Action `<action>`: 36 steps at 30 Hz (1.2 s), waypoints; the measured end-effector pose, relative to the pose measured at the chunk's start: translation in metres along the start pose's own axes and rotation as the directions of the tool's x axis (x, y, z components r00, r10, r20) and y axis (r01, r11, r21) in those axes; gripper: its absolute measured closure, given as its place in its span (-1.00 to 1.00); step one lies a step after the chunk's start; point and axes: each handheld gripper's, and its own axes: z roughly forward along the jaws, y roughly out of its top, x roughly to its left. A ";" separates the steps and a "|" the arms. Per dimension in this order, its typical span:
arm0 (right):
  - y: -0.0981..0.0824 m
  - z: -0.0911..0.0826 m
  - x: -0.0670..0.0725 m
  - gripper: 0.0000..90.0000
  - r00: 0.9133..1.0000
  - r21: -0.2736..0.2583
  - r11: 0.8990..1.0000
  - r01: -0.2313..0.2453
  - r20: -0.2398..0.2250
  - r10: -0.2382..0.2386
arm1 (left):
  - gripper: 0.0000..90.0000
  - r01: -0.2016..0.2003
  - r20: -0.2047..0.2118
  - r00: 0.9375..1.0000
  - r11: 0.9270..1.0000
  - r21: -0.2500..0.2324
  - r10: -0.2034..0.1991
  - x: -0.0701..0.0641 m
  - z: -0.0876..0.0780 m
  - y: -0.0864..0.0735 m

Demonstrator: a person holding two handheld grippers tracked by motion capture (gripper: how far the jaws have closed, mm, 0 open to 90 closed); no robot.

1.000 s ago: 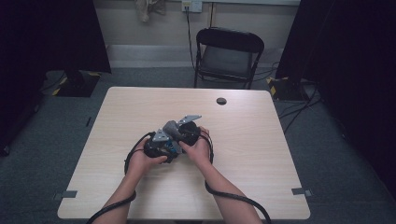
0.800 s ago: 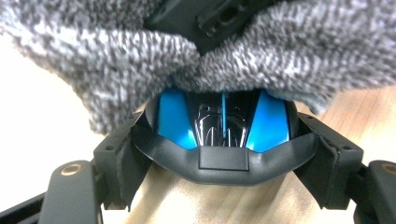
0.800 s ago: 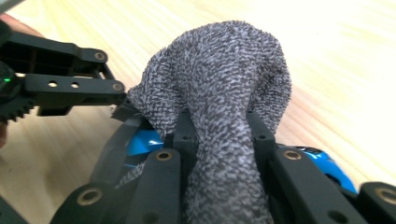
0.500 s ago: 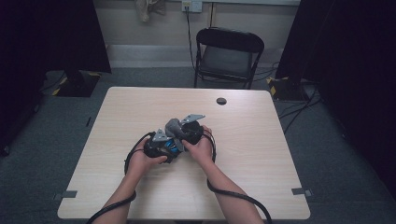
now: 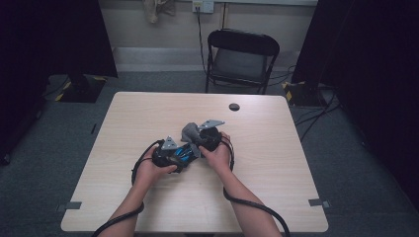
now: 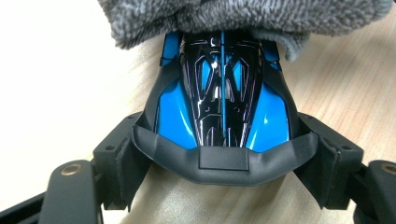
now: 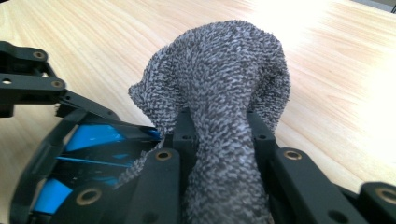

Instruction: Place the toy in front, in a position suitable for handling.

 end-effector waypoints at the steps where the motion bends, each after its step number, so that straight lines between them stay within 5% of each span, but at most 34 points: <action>1: -0.001 0.000 -0.002 0.60 1.000 -0.002 1.000 -0.006 0.000 0.006 | -0.45 0.000 -0.001 1.000 1.000 0.000 0.000 0.000 0.000 0.000; 36: -0.020 -0.003 -0.036 0.60 0.996 -0.029 0.998 -0.054 0.064 0.056 | -0.45 0.003 -0.004 1.000 1.000 0.000 -0.003 0.000 0.000 0.000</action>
